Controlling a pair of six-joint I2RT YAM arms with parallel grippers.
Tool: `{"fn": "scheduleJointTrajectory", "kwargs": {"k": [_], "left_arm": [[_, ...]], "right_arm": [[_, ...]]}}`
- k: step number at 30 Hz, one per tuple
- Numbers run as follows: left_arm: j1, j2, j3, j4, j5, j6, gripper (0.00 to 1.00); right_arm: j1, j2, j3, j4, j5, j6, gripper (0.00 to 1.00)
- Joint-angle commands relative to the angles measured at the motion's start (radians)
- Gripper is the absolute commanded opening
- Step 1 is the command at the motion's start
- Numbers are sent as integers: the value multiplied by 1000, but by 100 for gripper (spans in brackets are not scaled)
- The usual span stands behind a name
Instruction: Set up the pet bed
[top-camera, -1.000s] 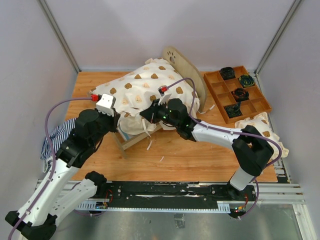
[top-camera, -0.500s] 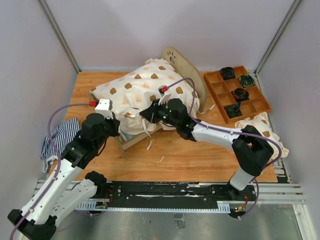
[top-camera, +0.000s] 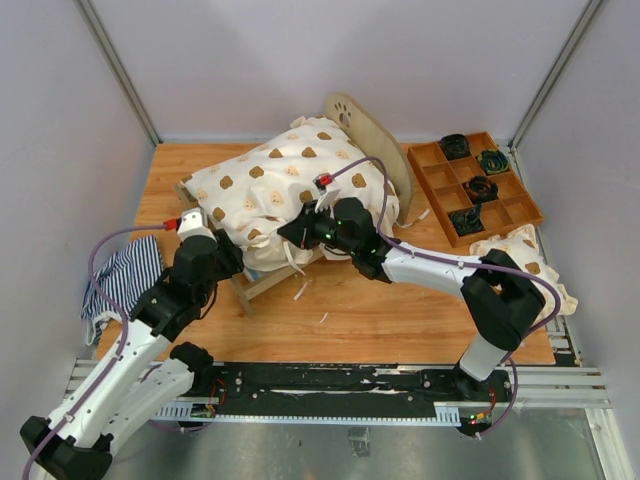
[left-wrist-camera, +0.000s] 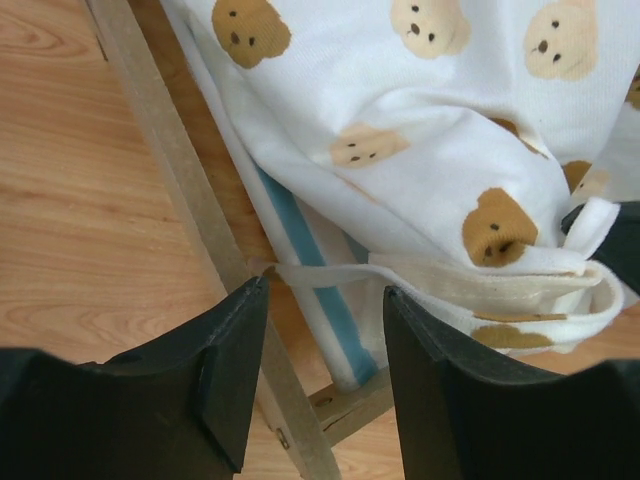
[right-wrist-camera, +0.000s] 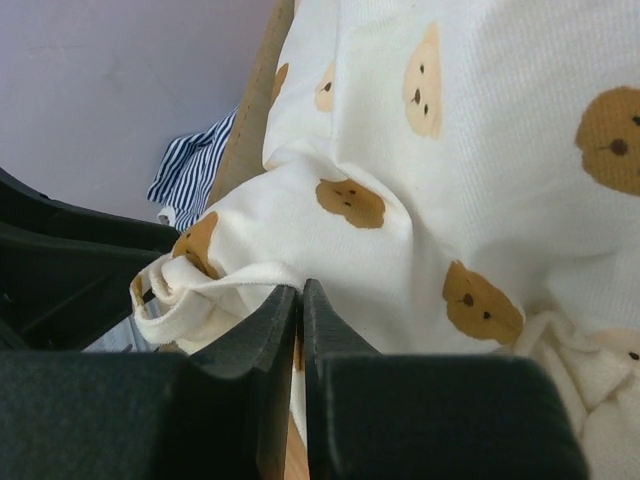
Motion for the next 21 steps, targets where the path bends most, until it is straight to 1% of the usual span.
{"fn": "scheduleJointTrajectory", "kwargs": {"k": [1,3,8,12,15,17,21], "left_arm": [[0,-47,7,-34,-59,-140,56],[0,-66,22,-61,-62,-175,59],[0,-101,74,-143,-98,-232,59],[0,-133,41,-177,-177,-303,55],[0,-130,-7,-166,-191,-327,54],[0,-110,-31,-168,-196,-349,55],[0,-63,-64,-158,-212,-362,58]], "right_arm": [[-12,-13,-3,-48,-35,-36,9],[-12,-30,2,-86,-30,-60,12],[-13,-62,3,-147,-7,-105,13],[-11,-61,4,-151,-12,-107,13],[-10,-51,6,-154,-31,-104,14],[-8,-49,10,-169,-42,-110,17],[-8,-73,5,-222,-28,-136,26]]}}
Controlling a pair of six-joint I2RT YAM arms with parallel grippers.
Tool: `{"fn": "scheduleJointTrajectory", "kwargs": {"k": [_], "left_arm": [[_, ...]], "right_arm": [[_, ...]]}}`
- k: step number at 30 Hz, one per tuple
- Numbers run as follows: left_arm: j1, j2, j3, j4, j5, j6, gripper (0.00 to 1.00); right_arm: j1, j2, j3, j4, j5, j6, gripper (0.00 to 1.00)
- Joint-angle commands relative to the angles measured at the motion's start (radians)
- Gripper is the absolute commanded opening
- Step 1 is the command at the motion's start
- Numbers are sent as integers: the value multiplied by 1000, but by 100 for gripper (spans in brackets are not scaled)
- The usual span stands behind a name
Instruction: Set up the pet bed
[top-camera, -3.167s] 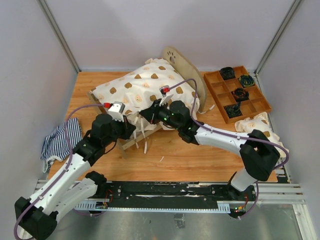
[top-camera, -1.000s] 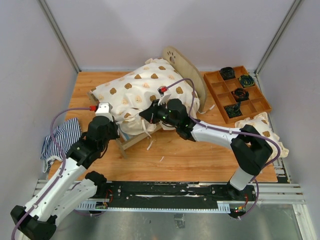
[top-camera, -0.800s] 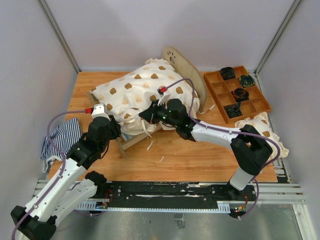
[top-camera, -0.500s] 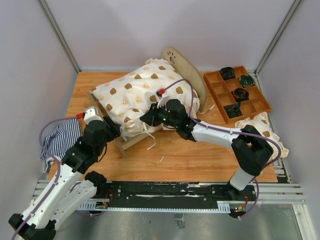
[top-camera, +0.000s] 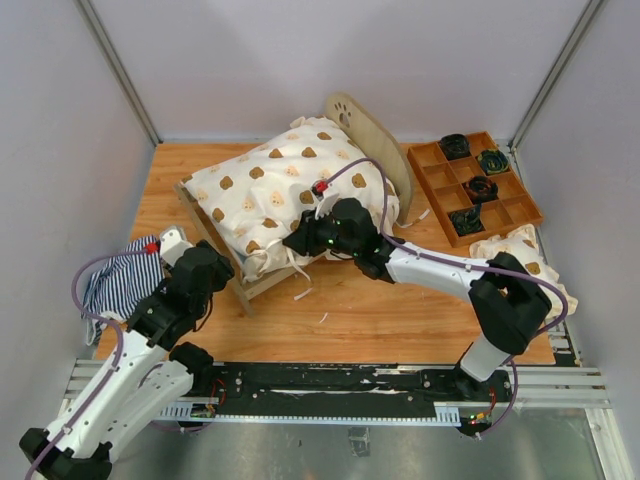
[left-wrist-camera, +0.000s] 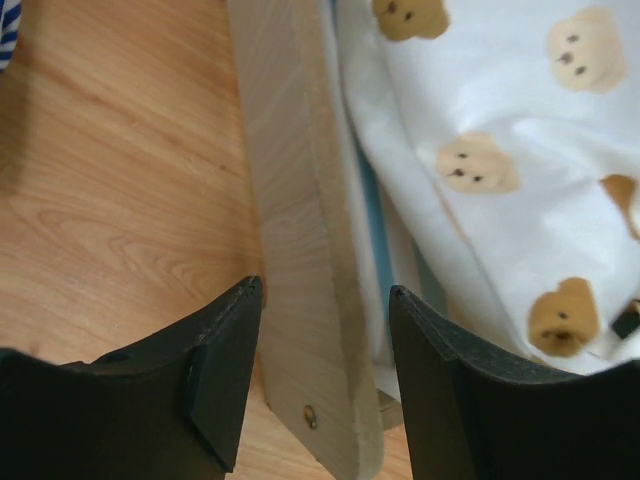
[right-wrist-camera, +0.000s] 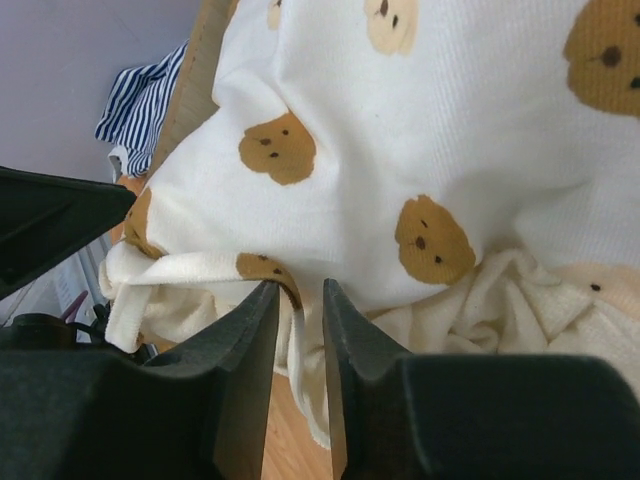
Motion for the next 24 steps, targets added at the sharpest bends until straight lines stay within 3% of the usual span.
{"fn": "scheduleJointTrajectory", "kwargs": {"k": [1,5,6,8,11,12,14,18,24], "left_arm": [[0,45,-39,3,-55,-49,59],[0,63,-76,69,-39,-49,59],[0,68,-86,95,-36,-42,55],[0,78,-95,137,-30,-24,40],[0,93,-73,177,-67,17,7],[0,96,-61,186,-90,34,1],[0,102,-26,198,-133,72,0],[0,115,35,232,-157,134,0],[0,134,100,230,-139,120,0]], "right_arm": [[-8,-50,2,-70,9,-49,28],[-7,-108,-22,-134,38,-73,36],[-7,-127,-34,-147,45,-80,38],[-4,-175,-69,-165,60,-92,40],[4,-246,-138,-144,85,-122,43],[10,-271,-168,-122,93,-141,43],[30,-317,-239,-42,120,-185,44],[119,-333,-402,283,156,-319,43],[322,-105,-500,791,130,-714,44]]}}
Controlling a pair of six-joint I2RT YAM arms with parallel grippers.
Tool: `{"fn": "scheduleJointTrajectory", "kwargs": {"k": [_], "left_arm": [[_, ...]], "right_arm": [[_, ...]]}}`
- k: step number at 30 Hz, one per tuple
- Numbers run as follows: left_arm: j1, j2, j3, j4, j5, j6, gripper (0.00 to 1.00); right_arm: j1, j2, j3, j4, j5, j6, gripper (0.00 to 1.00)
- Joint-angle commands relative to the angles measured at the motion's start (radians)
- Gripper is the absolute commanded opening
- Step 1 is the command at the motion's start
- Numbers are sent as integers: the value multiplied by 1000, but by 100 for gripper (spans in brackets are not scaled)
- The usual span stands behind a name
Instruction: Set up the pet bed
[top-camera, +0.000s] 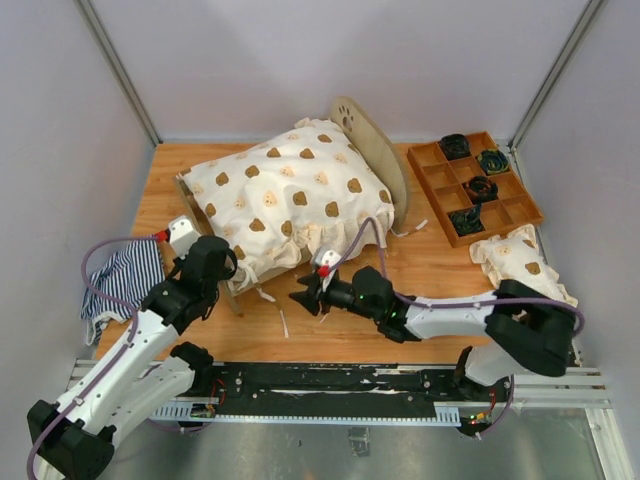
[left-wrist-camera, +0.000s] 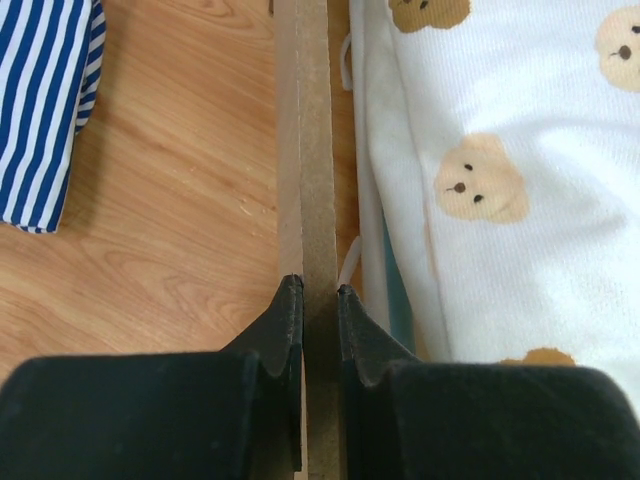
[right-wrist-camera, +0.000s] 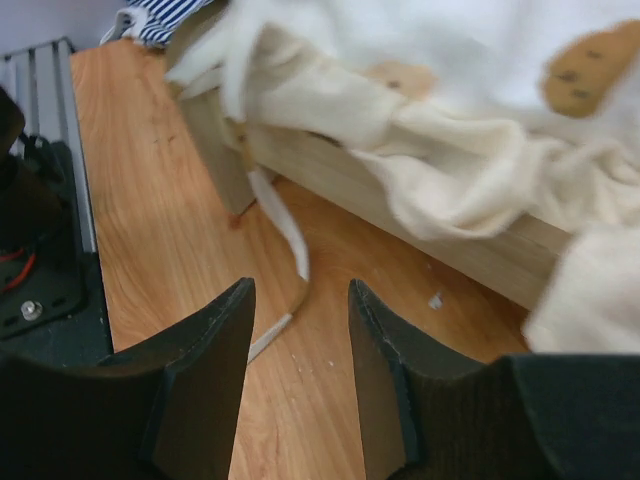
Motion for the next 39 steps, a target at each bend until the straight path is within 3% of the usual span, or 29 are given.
{"fn": "scheduleJointTrajectory", "kwargs": {"k": [1,4,12,17,23,27,33,39], "left_arm": [[-5,-16,123,147,-10,16,0],[-5,-5,155,147,-4,4,0],[-5,7,229,157,12,-7,0],[-5,24,269,154,34,-11,0],[-5,42,299,152,27,1,0],[-5,53,307,155,26,2,0],[-5,56,298,168,28,-4,0],[-5,53,299,161,26,-9,0]], "right_arm": [[134,189,-19,488,3,-369,44],[163,383,1,746,-40,-454,44],[172,638,195,764,-58,-488,43],[201,732,290,766,-12,-598,42],[231,780,326,768,97,-656,36],[246,749,257,769,235,-635,42],[274,639,124,770,193,-646,43],[326,644,162,768,148,-692,44]]}}
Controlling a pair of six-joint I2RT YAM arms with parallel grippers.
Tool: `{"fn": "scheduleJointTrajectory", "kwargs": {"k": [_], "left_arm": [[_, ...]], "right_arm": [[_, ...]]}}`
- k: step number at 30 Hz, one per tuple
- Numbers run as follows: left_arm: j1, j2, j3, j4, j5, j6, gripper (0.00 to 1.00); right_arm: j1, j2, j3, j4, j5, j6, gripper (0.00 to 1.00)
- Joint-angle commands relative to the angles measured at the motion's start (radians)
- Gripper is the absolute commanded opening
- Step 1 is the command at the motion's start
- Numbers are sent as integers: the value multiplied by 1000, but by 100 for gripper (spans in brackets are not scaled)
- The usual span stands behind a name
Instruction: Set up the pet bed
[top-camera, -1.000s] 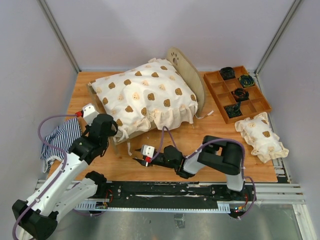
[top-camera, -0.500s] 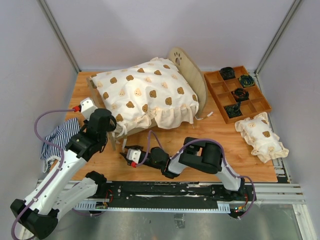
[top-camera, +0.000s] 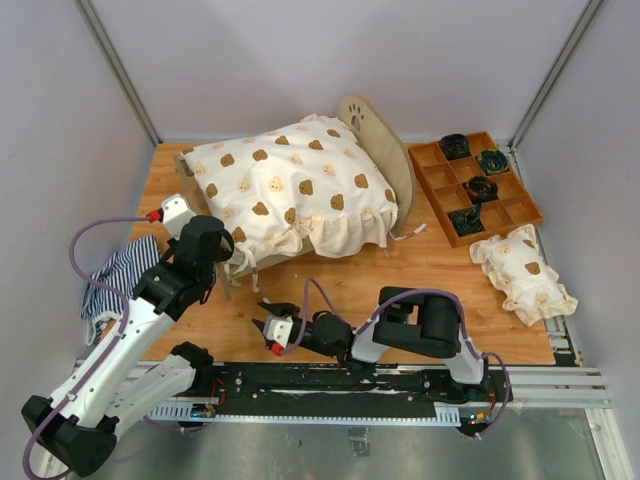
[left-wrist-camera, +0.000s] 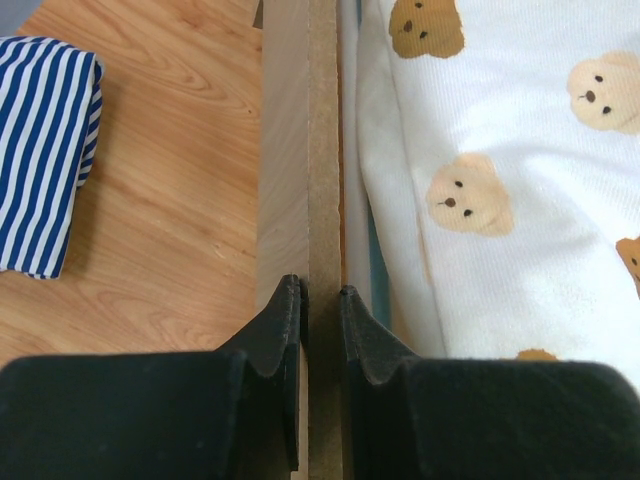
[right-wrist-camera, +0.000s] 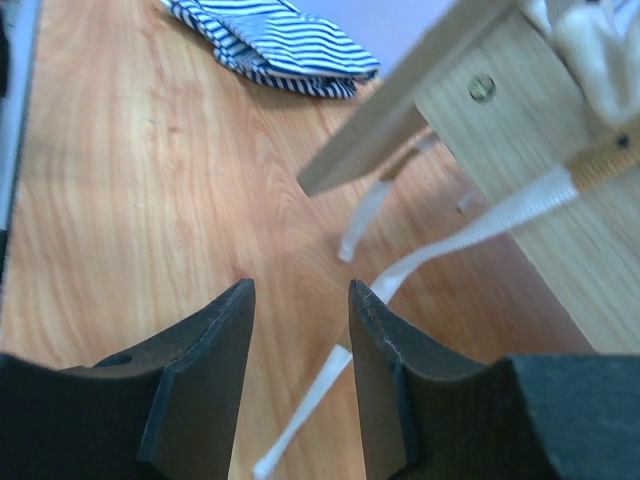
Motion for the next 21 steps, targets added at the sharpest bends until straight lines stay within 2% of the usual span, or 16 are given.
{"fn": "scheduleJointTrajectory", "kwargs": {"k": [1,7,13,21], "left_arm": [[-5,-32,85,211,29,-39,0],[-5,-43,92,190,46,-51,0],[-6,-52,97,169,48,-57,0],[-5,-59,87,168,77,-70,0]], "right_arm": [[41,-3,50,61,-38,-48,44],[33,93,185,59,-5,-82,48],[-33,171,255,59,33,-33,50],[-89,237,320,37,-36,-18,51]]}}
